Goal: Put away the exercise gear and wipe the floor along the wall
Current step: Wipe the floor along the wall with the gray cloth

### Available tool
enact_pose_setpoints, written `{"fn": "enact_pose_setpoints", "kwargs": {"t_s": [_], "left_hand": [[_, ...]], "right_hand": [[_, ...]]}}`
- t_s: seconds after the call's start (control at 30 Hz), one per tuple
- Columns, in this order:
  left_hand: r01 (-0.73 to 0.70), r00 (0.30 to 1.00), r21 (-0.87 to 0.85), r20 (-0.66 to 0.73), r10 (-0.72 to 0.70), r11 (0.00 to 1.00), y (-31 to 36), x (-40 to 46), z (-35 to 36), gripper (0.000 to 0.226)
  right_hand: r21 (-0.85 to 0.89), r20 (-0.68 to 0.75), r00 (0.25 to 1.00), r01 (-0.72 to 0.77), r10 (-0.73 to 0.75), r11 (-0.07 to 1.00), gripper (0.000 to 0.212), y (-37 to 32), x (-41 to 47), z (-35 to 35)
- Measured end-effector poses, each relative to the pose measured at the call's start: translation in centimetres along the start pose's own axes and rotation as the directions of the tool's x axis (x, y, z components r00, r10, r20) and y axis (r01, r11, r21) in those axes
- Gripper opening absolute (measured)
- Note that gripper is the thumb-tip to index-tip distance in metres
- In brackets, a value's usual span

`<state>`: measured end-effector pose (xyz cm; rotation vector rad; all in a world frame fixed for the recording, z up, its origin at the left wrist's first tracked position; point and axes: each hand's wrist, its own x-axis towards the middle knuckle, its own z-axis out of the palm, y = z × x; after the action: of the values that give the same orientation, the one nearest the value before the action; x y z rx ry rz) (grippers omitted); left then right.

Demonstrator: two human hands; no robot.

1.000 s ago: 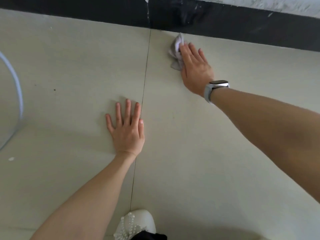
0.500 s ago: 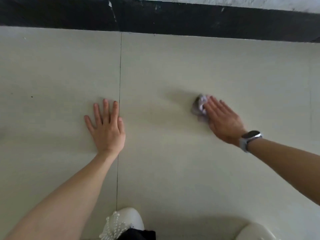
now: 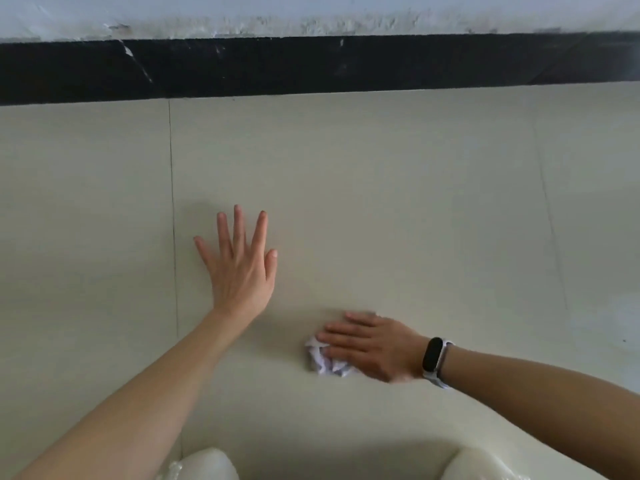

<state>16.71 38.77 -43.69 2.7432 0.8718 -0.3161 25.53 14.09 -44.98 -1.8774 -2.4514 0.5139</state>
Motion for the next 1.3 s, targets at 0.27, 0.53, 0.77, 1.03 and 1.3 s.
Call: {"fn": "enact_pose_setpoints", "kwargs": {"t_s": [0.27,0.53,0.77,1.03,1.3], "left_hand": [[0.006,0.986,0.072,0.167,-0.018,0.997,3.9,3.9,0.3,0.072],[-0.070,0.988,0.054,0.143,0.062,0.996,3.2,4.0,0.9,0.079],[-0.065,0.967,0.099,0.254,0.038,0.993,2.9,4.4,0.6,0.088],[-0.022,0.937,0.115,0.350,-0.020,0.993,3.5,4.6,-0.3,0.074],[0.033,0.874,0.162,0.474,-0.107,0.986,4.5,5.5,-2.0,0.072]], "right_hand": [[0.491,0.023,-0.280,-0.833,0.960,-0.255,0.057,19.1,-6.0,-5.0],[0.320,-0.260,0.618,-0.670,0.742,0.670,0.052,16.3,12.7,-6.9],[0.383,-0.300,0.402,-0.780,0.865,0.495,0.043,23.4,4.1,-7.1],[0.473,-0.121,-0.157,-0.877,0.980,-0.082,0.066,19.5,-3.7,-4.0],[0.110,-0.241,0.756,-0.602,0.609,0.791,0.051,6.7,-0.8,-1.2]]}}
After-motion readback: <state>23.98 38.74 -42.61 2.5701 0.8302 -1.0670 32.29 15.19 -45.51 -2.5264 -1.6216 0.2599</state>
